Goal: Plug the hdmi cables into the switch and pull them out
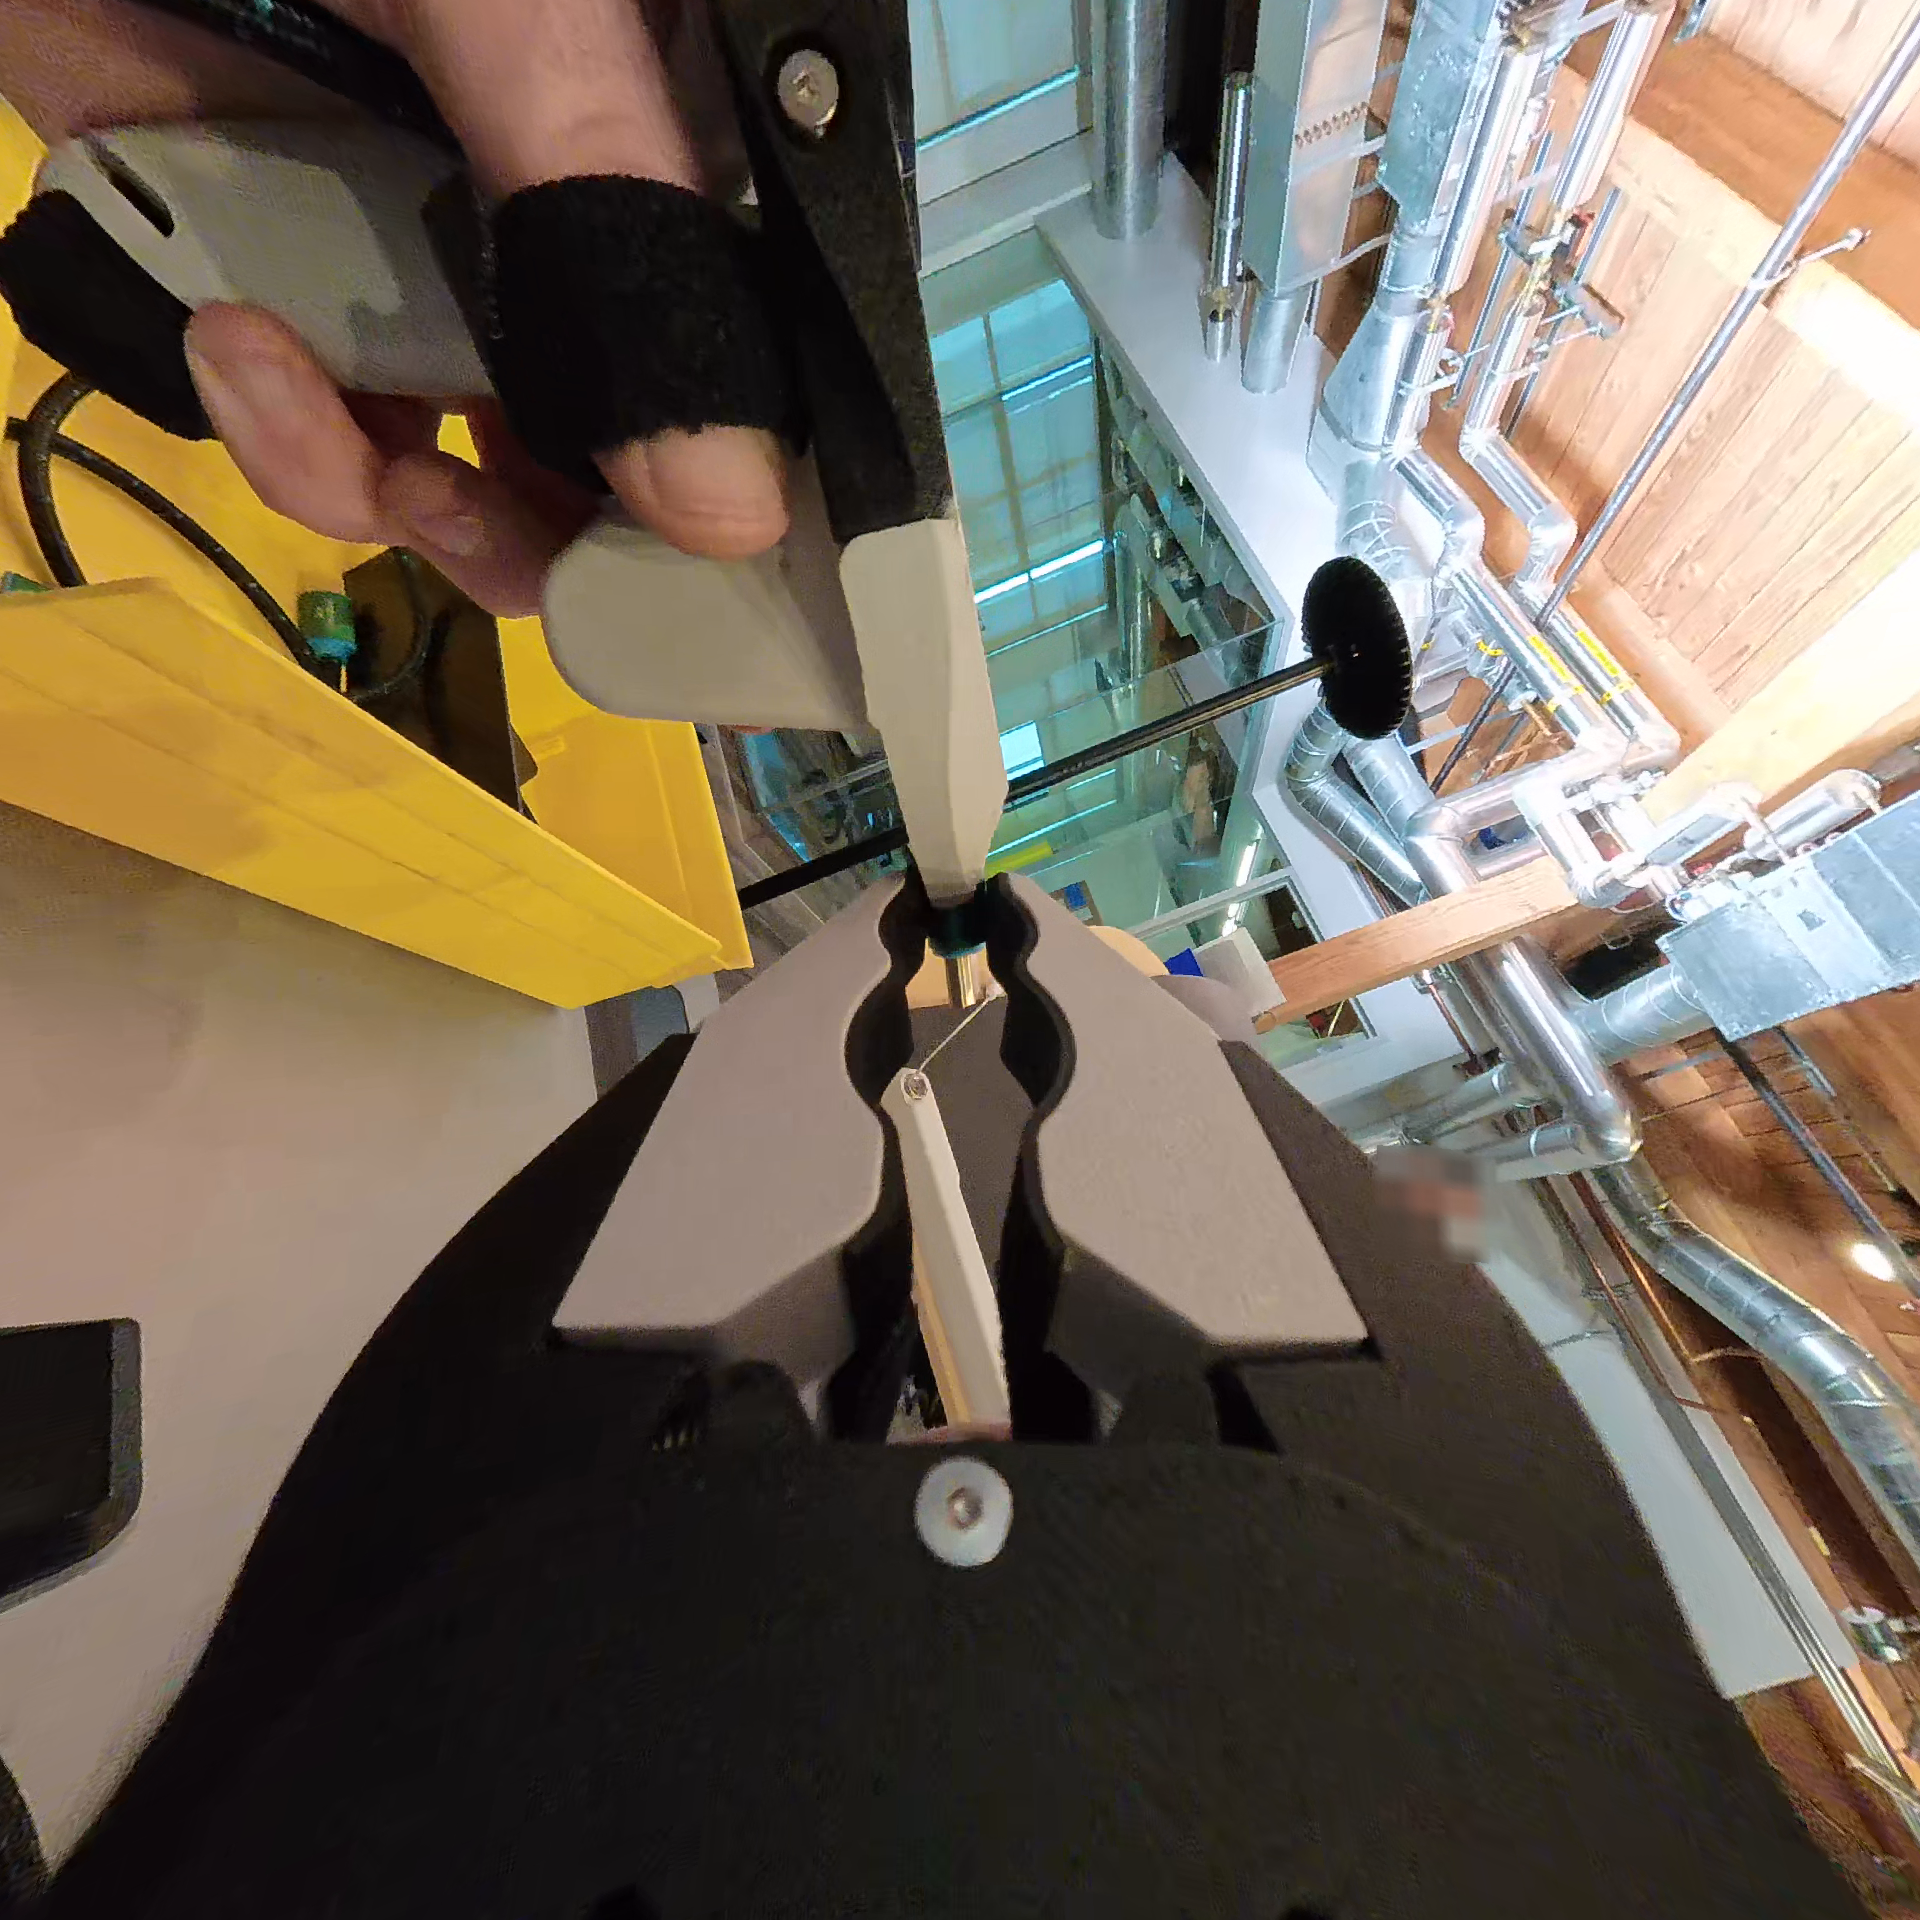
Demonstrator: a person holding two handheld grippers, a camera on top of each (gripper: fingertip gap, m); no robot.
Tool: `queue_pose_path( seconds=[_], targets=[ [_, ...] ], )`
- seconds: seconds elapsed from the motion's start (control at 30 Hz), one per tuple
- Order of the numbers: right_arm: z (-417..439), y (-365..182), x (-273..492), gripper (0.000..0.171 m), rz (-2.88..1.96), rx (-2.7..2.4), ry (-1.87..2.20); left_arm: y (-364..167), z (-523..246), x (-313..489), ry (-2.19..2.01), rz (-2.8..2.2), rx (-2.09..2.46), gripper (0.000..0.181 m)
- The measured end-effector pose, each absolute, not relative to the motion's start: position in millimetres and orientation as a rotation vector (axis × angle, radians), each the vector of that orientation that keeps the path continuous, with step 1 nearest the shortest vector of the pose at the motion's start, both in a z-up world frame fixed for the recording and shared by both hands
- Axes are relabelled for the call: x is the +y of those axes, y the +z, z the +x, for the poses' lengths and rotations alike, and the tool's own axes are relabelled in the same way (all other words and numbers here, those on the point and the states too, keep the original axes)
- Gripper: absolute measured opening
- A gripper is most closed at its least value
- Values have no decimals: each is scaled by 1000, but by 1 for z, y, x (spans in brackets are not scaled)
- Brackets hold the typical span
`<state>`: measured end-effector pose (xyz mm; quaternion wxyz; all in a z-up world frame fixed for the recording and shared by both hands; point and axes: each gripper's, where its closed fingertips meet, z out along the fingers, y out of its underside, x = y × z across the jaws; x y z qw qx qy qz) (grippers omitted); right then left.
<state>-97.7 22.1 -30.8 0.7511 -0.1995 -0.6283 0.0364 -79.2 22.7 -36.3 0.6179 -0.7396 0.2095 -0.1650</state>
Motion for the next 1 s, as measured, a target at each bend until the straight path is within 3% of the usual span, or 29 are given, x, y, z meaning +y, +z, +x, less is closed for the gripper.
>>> queue_pose_path(
  seconds=[0.23,0.37,0.77,1.0],
  targets=[
    [-99,-31,19,9,-445,-1390,116,-36,-81,20,-354,-1675,454,21],
    [-97,-26,16,26,-447,-1402,168,-34,-87,20,-335,-1646,424,21],
    [-54,4,75,21,-723,-1472,288,14,-100,40,-405,-1594,563,21],
    [-31,-46,50,36,-649,-1814,146,22,-101,50,-495,-1595,636,21]
  ],
)
